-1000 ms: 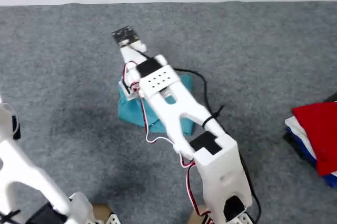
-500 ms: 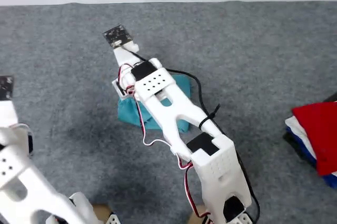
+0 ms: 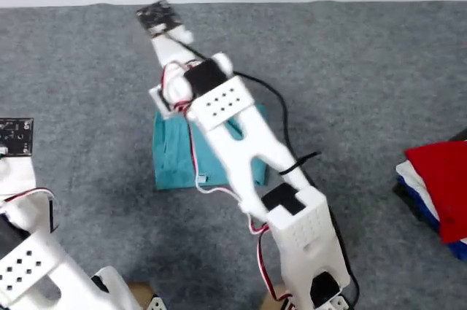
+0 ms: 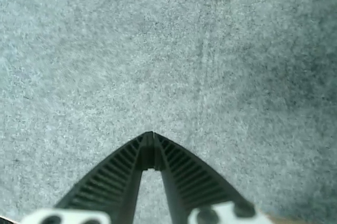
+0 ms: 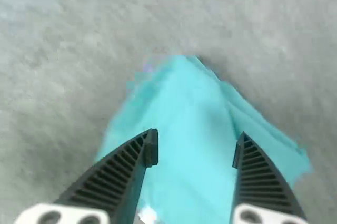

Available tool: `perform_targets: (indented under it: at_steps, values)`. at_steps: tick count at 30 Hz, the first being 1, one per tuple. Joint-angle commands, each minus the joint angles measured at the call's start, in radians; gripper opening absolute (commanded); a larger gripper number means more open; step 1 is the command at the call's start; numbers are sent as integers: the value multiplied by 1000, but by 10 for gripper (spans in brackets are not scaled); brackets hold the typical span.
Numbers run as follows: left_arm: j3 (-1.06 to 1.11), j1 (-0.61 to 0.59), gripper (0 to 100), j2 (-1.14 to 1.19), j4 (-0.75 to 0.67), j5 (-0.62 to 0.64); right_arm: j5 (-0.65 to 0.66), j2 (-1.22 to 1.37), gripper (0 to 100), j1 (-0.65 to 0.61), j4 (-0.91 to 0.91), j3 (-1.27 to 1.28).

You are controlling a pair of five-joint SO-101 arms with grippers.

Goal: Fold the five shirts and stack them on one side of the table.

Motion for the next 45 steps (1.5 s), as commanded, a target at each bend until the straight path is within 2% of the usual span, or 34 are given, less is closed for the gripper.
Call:
perform_targets:
  at_steps: [1, 6, 14, 20, 26, 34, 45]
  values:
    - [-7, 61, 2, -20, 44, -9, -5, -10, 159, 74, 111, -57]
    - [-7, 216, 2, -12, 98, -3, -5, -13, 7, 174, 229, -57]
    - [31, 528, 2, 58, 71, 107, -3, 1, 9, 328, 246, 21]
    - [-65, 638, 2, 350, 3, 109, 97, 93, 9, 352, 246, 28]
    - [-245, 793, 2, 652, -18, 106, 107, 136, 9, 341, 183, 26]
    - [-430, 896, 2, 956, -98, 106, 107, 148, 9, 309, 77, 26]
    - [-604, 911, 2, 1240, -91, 106, 109, 277, 9, 300, -30, 26]
